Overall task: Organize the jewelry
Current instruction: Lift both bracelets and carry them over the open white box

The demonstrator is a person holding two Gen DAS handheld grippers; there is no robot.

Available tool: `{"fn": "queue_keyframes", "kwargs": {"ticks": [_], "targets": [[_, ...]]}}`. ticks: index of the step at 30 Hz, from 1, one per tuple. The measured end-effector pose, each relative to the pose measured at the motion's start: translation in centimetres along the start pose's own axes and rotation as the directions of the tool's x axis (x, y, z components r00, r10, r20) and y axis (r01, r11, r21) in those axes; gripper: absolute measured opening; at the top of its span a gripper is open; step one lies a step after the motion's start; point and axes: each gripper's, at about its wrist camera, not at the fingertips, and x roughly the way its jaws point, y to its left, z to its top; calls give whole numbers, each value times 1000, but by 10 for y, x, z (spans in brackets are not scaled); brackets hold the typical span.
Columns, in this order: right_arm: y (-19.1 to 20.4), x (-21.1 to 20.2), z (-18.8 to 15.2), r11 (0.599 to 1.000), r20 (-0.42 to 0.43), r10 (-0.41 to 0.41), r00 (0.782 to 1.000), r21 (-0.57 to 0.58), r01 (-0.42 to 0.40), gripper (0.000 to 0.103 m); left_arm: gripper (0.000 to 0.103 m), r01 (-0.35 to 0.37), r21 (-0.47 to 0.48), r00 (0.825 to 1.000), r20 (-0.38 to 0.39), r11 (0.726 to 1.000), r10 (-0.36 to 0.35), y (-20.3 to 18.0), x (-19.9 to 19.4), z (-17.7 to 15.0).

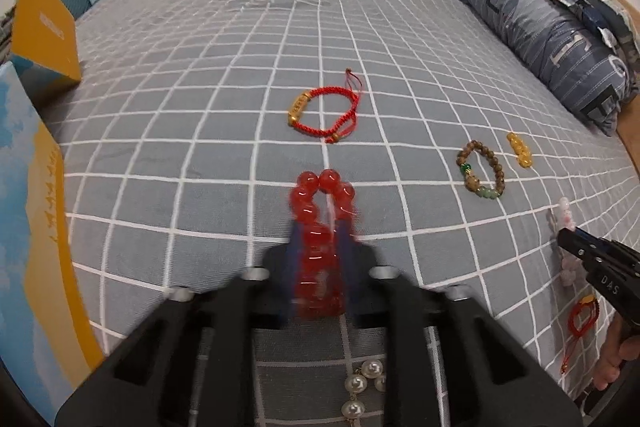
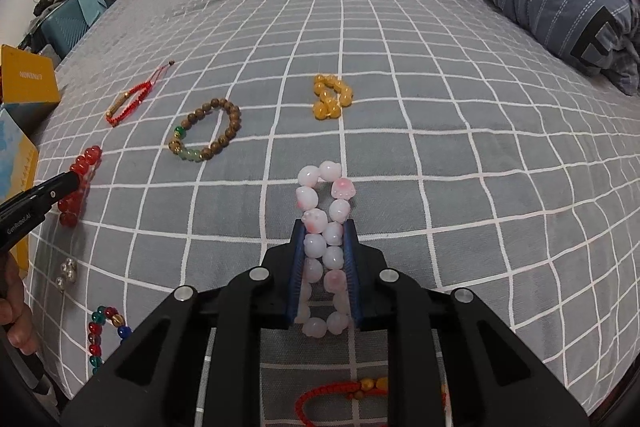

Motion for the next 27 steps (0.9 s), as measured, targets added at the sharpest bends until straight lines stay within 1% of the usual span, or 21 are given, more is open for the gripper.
{"fn": "queue_keyframes", "kwargs": {"ticks": [3,11,14,19,20,27], "targets": [[2,-3,0,1000,14,0,1000,-3,0,18,14,34,-19,999,11,999,-34,2,-3,1],[6,-9,0,1000,43,5,999,-14,-5,17,14,13,5,1000,6,1000,-13,-2,0,0],[7,-9,-1,1000,45,1,999,-19,0,17,14,17,-7,1000,-1,1000,-17,1,3,0],[8,-14,0,1000,74,4,997,-18,-2,16,14,35,1,998,55,999,-35,-2,-13,3],[8,-15,0,1000,78,4,997,-20,-2,11,14,42,2,997,67,999,-42,-3,-15,3],[9,-21,1,1000,108,5,994,-25,-3,11,14,80,27,988,133,996,-83,-12,-30,3]]}}
